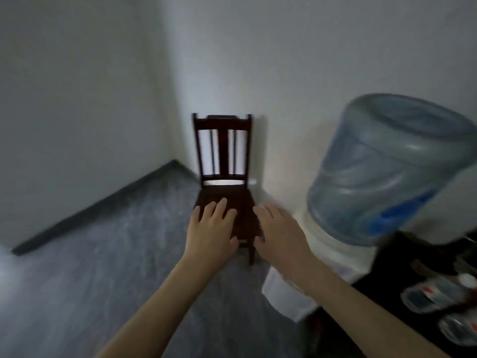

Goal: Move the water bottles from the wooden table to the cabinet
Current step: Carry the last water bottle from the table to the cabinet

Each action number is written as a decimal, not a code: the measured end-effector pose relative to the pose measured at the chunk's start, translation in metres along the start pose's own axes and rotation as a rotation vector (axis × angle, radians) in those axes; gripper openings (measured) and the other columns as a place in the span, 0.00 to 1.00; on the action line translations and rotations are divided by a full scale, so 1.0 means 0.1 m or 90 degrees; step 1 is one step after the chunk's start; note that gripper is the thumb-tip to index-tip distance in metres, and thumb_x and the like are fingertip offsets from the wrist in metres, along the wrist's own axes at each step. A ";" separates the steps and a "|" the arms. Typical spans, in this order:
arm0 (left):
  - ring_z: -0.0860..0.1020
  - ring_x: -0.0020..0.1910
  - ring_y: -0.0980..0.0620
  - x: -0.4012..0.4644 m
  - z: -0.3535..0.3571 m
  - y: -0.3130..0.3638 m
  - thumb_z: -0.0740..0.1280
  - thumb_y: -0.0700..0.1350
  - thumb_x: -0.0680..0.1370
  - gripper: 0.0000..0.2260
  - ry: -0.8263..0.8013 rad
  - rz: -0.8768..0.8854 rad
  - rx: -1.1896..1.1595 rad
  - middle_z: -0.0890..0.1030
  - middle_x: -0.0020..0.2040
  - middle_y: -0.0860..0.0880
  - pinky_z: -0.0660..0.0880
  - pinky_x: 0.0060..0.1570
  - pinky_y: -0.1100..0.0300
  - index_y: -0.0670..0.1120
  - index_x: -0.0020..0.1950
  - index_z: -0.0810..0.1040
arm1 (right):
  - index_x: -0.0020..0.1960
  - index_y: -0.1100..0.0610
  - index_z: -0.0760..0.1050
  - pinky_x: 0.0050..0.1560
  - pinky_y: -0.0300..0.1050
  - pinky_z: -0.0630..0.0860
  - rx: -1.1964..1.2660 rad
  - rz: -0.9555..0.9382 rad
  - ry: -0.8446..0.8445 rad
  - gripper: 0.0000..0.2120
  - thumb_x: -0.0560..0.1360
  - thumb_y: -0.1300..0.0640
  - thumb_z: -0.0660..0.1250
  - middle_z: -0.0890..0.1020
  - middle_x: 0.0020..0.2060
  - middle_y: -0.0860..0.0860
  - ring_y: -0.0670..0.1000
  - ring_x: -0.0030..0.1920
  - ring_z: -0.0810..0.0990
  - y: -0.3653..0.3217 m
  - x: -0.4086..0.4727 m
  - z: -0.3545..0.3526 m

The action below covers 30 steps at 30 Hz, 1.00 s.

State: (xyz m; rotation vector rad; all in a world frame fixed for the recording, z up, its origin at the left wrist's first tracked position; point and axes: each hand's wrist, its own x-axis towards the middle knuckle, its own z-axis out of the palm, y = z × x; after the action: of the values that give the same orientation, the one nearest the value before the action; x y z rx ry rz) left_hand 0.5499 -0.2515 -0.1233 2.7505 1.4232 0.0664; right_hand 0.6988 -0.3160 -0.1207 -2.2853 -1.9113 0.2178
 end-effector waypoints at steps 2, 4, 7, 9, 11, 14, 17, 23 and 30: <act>0.60 0.78 0.47 -0.27 -0.07 -0.42 0.63 0.55 0.79 0.26 0.018 -0.088 0.003 0.59 0.80 0.49 0.57 0.76 0.45 0.53 0.76 0.63 | 0.78 0.53 0.59 0.75 0.49 0.60 0.013 -0.084 -0.031 0.32 0.77 0.51 0.64 0.61 0.78 0.54 0.55 0.77 0.60 -0.43 0.19 0.09; 0.60 0.78 0.47 -0.58 -0.16 -0.80 0.64 0.55 0.79 0.26 0.023 -0.178 0.008 0.59 0.80 0.49 0.57 0.76 0.46 0.52 0.76 0.64 | 0.78 0.53 0.59 0.75 0.49 0.58 0.015 -0.172 -0.055 0.32 0.78 0.51 0.64 0.60 0.79 0.55 0.55 0.77 0.59 -0.90 0.32 0.17; 0.62 0.78 0.46 -1.11 -0.28 -1.38 0.65 0.56 0.78 0.28 0.035 -0.311 0.007 0.59 0.81 0.49 0.58 0.76 0.46 0.53 0.77 0.64 | 0.79 0.54 0.57 0.75 0.48 0.58 0.006 -0.297 -0.090 0.32 0.78 0.52 0.63 0.59 0.79 0.55 0.55 0.77 0.60 -1.67 0.41 0.29; 0.62 0.78 0.45 -1.52 -0.36 -1.79 0.66 0.56 0.78 0.28 0.053 -0.416 -0.003 0.59 0.81 0.49 0.58 0.76 0.44 0.54 0.77 0.64 | 0.79 0.53 0.57 0.75 0.49 0.59 0.000 -0.371 -0.106 0.32 0.77 0.52 0.62 0.58 0.79 0.55 0.56 0.77 0.60 -2.21 0.40 0.36; 0.62 0.78 0.45 -1.99 -0.44 -2.17 0.65 0.57 0.78 0.28 0.068 -0.517 0.010 0.58 0.81 0.49 0.57 0.76 0.43 0.54 0.77 0.64 | 0.79 0.52 0.58 0.74 0.50 0.58 -0.004 -0.443 -0.107 0.32 0.77 0.52 0.62 0.58 0.79 0.55 0.56 0.77 0.60 -2.75 0.30 0.43; 0.61 0.79 0.44 -2.68 -0.56 -2.58 0.64 0.58 0.79 0.29 0.068 -0.624 0.026 0.57 0.82 0.48 0.57 0.76 0.43 0.52 0.78 0.62 | 0.78 0.52 0.59 0.75 0.50 0.58 -0.005 -0.553 -0.107 0.32 0.77 0.53 0.64 0.60 0.79 0.54 0.55 0.77 0.60 -3.52 0.03 0.52; 0.60 0.79 0.43 -3.34 -0.58 -2.83 0.64 0.58 0.79 0.28 0.059 -0.707 0.037 0.56 0.82 0.48 0.59 0.75 0.43 0.52 0.78 0.62 | 0.78 0.51 0.58 0.75 0.50 0.58 -0.007 -0.655 -0.121 0.32 0.77 0.52 0.65 0.62 0.78 0.53 0.54 0.77 0.61 -4.23 -0.31 0.63; 0.65 0.75 0.42 -4.52 -0.57 -3.11 0.66 0.56 0.78 0.27 0.032 -0.848 0.034 0.61 0.80 0.48 0.65 0.70 0.45 0.51 0.75 0.66 | 0.78 0.49 0.60 0.75 0.51 0.60 0.021 -0.798 -0.167 0.33 0.76 0.50 0.68 0.62 0.78 0.52 0.54 0.77 0.61 -5.43 -1.05 0.92; 0.65 0.76 0.44 -5.58 -0.47 -3.25 0.67 0.56 0.77 0.28 0.023 -1.022 0.021 0.61 0.80 0.47 0.61 0.73 0.46 0.52 0.76 0.66 | 0.76 0.54 0.63 0.73 0.54 0.61 -0.010 -0.958 -0.250 0.31 0.76 0.50 0.67 0.63 0.76 0.54 0.57 0.75 0.62 -6.35 -1.73 1.19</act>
State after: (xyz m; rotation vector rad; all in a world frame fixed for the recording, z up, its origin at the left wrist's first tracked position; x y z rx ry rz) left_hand -0.0395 -0.5183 -0.1050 0.8923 2.9907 0.0201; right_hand 0.0325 -0.3723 -0.1010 -0.3102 -3.1278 0.4110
